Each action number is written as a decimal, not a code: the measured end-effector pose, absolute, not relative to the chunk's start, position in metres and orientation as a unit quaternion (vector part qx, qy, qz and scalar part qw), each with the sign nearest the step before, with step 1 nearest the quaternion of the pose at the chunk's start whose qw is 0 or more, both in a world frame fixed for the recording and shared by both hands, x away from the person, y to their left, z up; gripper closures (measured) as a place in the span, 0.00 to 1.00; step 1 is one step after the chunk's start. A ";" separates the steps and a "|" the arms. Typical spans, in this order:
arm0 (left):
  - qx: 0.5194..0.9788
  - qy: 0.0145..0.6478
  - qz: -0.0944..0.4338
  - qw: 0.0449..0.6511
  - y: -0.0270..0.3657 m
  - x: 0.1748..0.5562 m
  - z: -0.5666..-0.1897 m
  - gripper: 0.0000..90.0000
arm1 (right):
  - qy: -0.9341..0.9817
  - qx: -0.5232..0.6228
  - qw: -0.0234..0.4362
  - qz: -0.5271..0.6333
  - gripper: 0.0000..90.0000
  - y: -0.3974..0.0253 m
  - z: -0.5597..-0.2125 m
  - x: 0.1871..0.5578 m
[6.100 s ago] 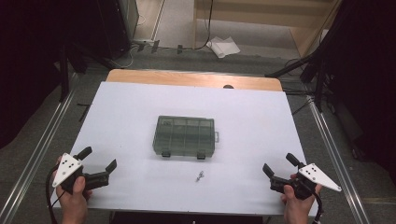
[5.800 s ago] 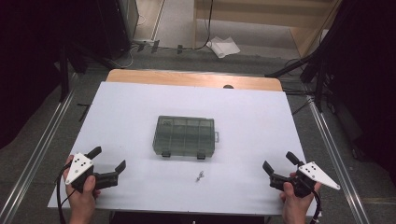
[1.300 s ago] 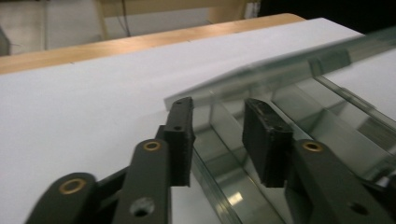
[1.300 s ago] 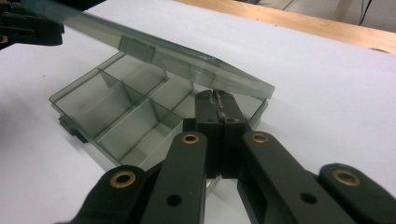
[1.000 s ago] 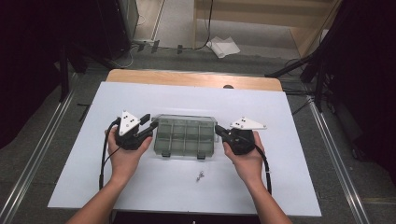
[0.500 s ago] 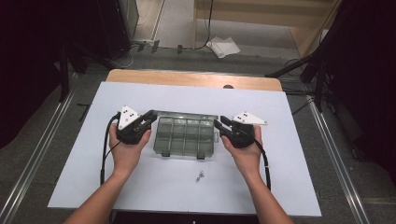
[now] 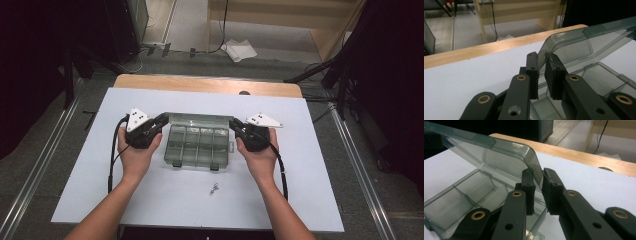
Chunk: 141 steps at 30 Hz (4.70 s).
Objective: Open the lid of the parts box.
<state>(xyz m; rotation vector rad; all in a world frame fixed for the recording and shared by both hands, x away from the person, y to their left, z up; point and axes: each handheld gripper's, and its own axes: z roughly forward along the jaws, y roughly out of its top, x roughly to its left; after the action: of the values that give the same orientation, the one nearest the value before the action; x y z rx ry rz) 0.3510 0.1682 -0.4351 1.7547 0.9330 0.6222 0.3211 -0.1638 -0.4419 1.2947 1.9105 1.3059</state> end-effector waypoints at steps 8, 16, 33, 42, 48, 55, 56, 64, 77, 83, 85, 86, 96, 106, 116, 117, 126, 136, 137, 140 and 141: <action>0.729 0.400 0.244 0.500 0.166 0.368 -0.442 0.88 | 0.694 0.477 0.246 0.480 0.92 -0.165 -0.439 0.333; 0.727 0.410 0.236 0.497 0.166 0.377 -0.449 0.91 | 0.695 0.478 0.244 0.478 0.93 -0.167 -0.437 0.344; 0.722 0.423 0.228 0.498 0.165 0.386 -0.455 0.91 | 0.680 0.494 0.239 0.486 0.93 -0.166 -0.441 0.358; 0.721 0.431 0.231 0.491 0.163 0.391 -0.461 0.92 | 0.681 0.503 0.238 0.476 0.93 -0.164 -0.449 0.364; 0.721 0.434 0.223 0.492 0.164 0.394 -0.464 0.93 | 0.686 0.513 0.233 0.460 0.93 -0.161 -0.461 0.371; 0.726 0.443 0.215 0.480 0.163 0.400 -0.472 0.92 | 0.688 0.521 0.227 0.451 0.95 -0.160 -0.472 0.377; 0.727 0.444 0.212 0.480 0.163 0.401 -0.474 0.92 | 0.687 0.522 0.227 0.451 0.95 -0.160 -0.473 0.377; 0.723 0.450 0.206 0.482 0.163 0.406 -0.476 0.93 | 0.687 0.521 0.220 0.455 0.95 -0.162 -0.474 0.381; 0.725 0.458 0.190 0.478 0.163 0.412 -0.479 0.93 | 0.686 0.533 0.210 0.448 0.95 -0.161 -0.480 0.386; 0.731 0.464 0.185 0.464 0.162 0.417 -0.477 0.93 | 0.686 0.544 0.197 0.441 0.95 -0.161 -0.478 0.392; 0.732 0.467 0.178 0.462 0.162 0.419 -0.477 0.93 | 0.688 0.546 0.187 0.441 0.95 -0.163 -0.478 0.394; 0.735 0.467 0.175 0.459 0.162 0.421 -0.476 0.93 | 0.687 0.548 0.184 0.440 0.95 -0.163 -0.477 0.395; 0.739 0.494 0.130 0.440 0.163 0.433 -0.473 0.92 | 0.693 0.558 0.154 0.429 0.94 -0.166 -0.477 0.407; 0.740 0.500 0.124 0.432 0.162 0.440 -0.475 0.92 | 0.686 0.570 0.123 0.436 0.94 -0.172 -0.482 0.416; 0.739 0.507 0.125 0.426 0.161 0.443 -0.479 0.92 | 0.675 0.583 0.105 0.440 0.95 -0.173 -0.489 0.422; 0.736 0.509 0.122 0.429 0.161 0.444 -0.480 0.92 | 0.676 0.583 0.105 0.438 0.95 -0.173 -0.489 0.422; 0.735 0.512 0.118 0.428 0.161 0.446 -0.483 0.92 | 0.673 0.589 0.101 0.436 0.95 -0.173 -0.493 0.424; 0.738 0.512 0.120 0.423 0.160 0.447 -0.485 0.91 | 0.676 0.587 0.103 0.434 0.94 -0.173 -0.497 0.426; 0.737 0.513 0.121 0.422 0.160 0.446 -0.485 0.91 | 0.676 0.587 0.103 0.433 0.94 -0.172 -0.497 0.426; 0.738 0.514 0.124 0.419 0.159 0.446 -0.486 0.91 | 0.679 0.584 0.106 0.432 0.94 -0.172 -0.498 0.427; 0.739 0.514 0.125 0.418 0.159 0.446 -0.486 0.91 | 0.680 0.582 0.107 0.432 0.94 -0.172 -0.499 0.427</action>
<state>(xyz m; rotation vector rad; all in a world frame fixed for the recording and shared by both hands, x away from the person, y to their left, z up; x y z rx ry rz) 0.4460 0.1587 -0.4856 1.8537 1.2886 0.3125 0.4267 -0.1723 -0.4986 1.7149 2.0035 1.2716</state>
